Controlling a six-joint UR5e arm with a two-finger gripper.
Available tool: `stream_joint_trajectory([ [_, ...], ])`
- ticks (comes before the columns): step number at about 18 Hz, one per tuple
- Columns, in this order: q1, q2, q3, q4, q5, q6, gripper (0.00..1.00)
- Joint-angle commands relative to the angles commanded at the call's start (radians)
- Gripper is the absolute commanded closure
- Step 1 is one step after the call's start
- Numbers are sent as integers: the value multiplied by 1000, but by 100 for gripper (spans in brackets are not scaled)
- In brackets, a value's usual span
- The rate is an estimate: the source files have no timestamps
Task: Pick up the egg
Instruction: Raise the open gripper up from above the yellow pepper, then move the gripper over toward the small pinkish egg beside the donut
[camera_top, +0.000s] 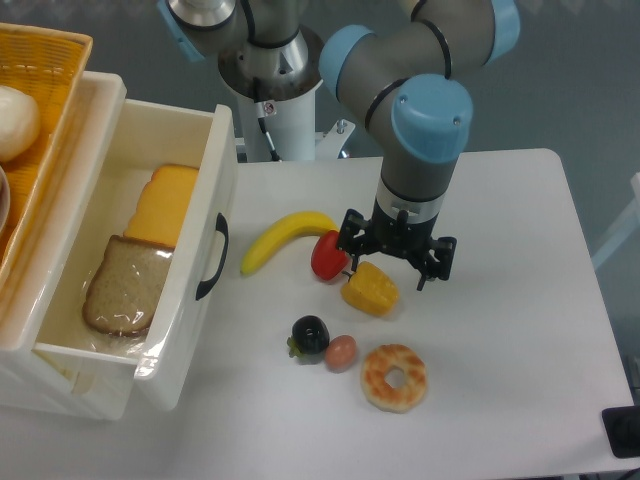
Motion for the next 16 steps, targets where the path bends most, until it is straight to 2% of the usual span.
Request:
stream_joint_trajectory([
  [2,-3,-8,-25,8,-2,-2,0],
  [6,-6,-51,-19,35,-2,-5,0],
  [9,-6,-107,-12,54,-2,-3,0],
  [13,-12,-159,12,90,-3,0,0],
  [16,-32,-209,60,98,-3,-2,0],
])
